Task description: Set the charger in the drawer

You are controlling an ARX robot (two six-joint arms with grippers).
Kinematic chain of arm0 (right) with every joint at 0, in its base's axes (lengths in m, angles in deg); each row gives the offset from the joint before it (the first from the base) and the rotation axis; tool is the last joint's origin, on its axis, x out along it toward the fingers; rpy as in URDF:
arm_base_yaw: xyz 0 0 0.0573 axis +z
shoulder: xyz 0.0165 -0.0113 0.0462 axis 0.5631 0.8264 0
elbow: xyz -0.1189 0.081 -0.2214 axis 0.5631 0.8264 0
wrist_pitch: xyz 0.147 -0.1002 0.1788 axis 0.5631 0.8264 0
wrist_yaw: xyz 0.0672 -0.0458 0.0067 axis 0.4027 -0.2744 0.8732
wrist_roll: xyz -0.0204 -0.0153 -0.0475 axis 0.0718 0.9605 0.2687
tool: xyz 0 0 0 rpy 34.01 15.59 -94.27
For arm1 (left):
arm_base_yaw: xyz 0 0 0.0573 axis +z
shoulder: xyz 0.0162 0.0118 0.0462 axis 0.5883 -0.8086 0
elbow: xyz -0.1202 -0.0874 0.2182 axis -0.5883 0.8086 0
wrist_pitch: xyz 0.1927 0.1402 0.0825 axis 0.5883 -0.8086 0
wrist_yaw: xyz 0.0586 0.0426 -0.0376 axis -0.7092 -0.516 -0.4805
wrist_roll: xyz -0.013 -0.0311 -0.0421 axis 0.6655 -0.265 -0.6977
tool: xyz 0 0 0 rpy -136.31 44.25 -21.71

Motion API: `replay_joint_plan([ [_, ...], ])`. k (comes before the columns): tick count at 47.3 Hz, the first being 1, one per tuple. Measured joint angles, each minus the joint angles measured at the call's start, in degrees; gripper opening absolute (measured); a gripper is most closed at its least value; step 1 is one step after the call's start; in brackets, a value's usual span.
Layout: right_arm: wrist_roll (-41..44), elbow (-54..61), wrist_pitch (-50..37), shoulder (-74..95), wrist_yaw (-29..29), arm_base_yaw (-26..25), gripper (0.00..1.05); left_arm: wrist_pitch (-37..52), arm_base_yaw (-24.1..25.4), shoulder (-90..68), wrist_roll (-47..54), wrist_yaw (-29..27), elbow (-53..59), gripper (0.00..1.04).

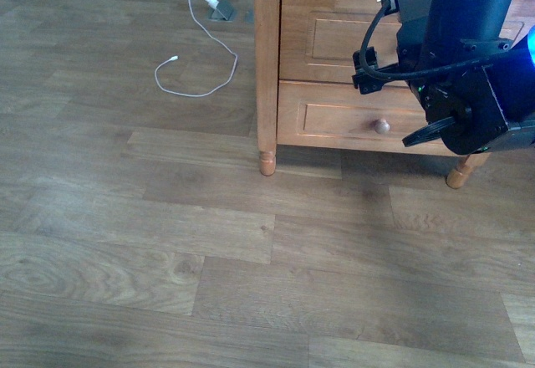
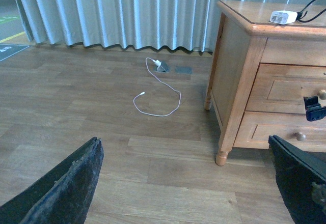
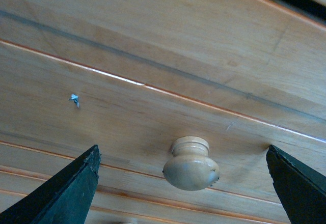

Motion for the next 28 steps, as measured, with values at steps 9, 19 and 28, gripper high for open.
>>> replay_joint_plan([
  [9,-0.02,-0.11,0.15,0.2,-0.09,0.07,0.96,0.0,0.0,0.0,0.0,0.0,0.0,0.99],
  [19,-0.02,-0.15,0.15,0.2,-0.11,0.52,0.94,0.0,0.0,0.0,0.0,0.0,0.0,0.99],
  [28,-0.02,-0.7,0.15,0.44,-0.44,1.03,0.67,0.0,0.0,0.0,0.0,0.0,0.0,0.99],
])
